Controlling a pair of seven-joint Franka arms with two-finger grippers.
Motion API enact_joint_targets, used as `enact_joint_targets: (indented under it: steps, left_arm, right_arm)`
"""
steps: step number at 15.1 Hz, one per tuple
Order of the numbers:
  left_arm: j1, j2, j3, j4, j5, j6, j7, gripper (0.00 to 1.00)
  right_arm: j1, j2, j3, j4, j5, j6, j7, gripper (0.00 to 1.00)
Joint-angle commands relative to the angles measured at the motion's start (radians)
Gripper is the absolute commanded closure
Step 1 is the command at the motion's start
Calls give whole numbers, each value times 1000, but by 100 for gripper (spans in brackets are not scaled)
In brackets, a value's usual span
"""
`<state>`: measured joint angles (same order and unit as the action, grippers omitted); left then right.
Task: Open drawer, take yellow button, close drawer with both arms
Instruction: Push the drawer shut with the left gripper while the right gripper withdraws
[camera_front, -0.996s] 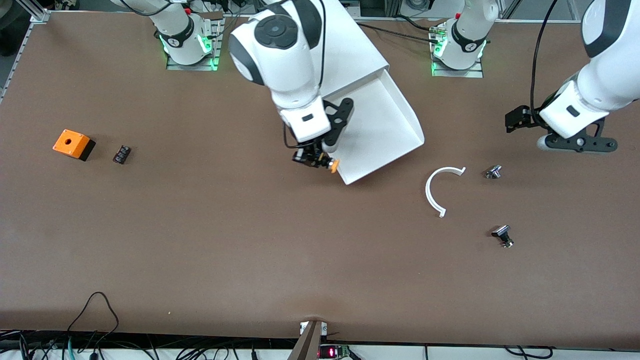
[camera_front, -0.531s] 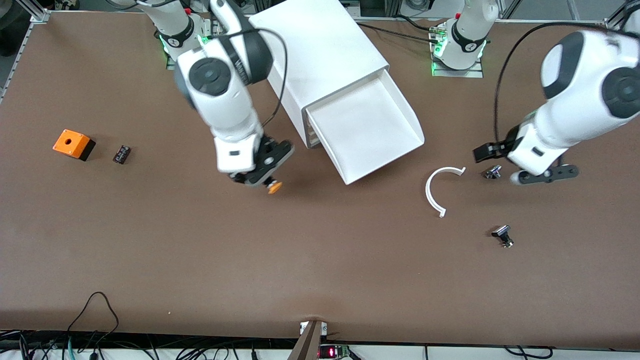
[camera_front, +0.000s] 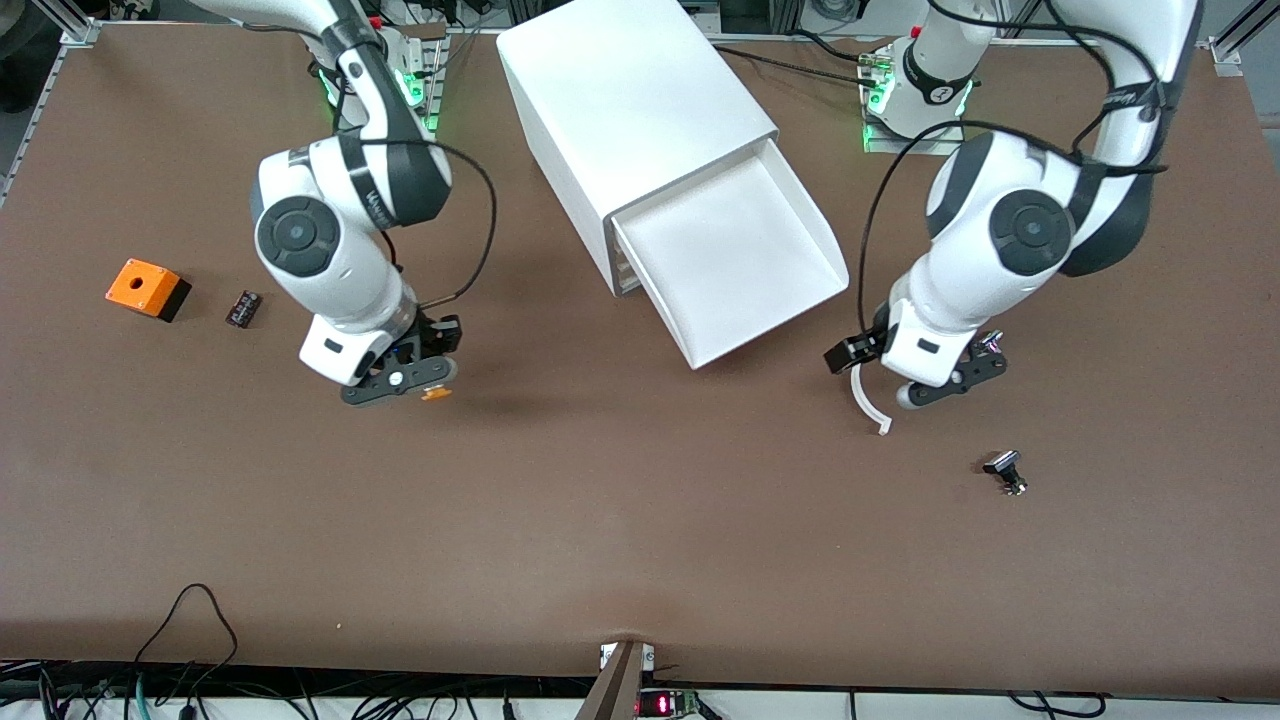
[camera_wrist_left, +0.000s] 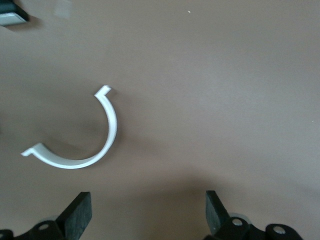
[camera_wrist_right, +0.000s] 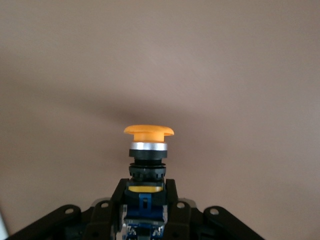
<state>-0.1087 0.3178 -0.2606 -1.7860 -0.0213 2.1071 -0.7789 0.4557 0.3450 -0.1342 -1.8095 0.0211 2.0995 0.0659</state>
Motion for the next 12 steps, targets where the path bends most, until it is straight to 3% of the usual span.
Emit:
enact_joint_targets:
  steps: [1, 5, 7, 12]
  left_arm:
    - [-54, -3, 4, -64, -22, 69, -107, 0]
    - [-101, -16, -5, -134, -35, 83, -152, 0]
    - [-102, -22, -46, -156, -121, 82, -152, 0]
    - [-101, -52, -149, -239, -189, 70, -163, 0]
  right_arm:
    - [-93, -92, 18, -172, -4, 68, 2, 72]
    - [-138, -144, 18, -324, -9, 181, -6, 72]
    - [-150, -150, 18, -379, -9, 230, -6, 72]
    - [-291, -158, 18, -525, -9, 368, -193, 71]
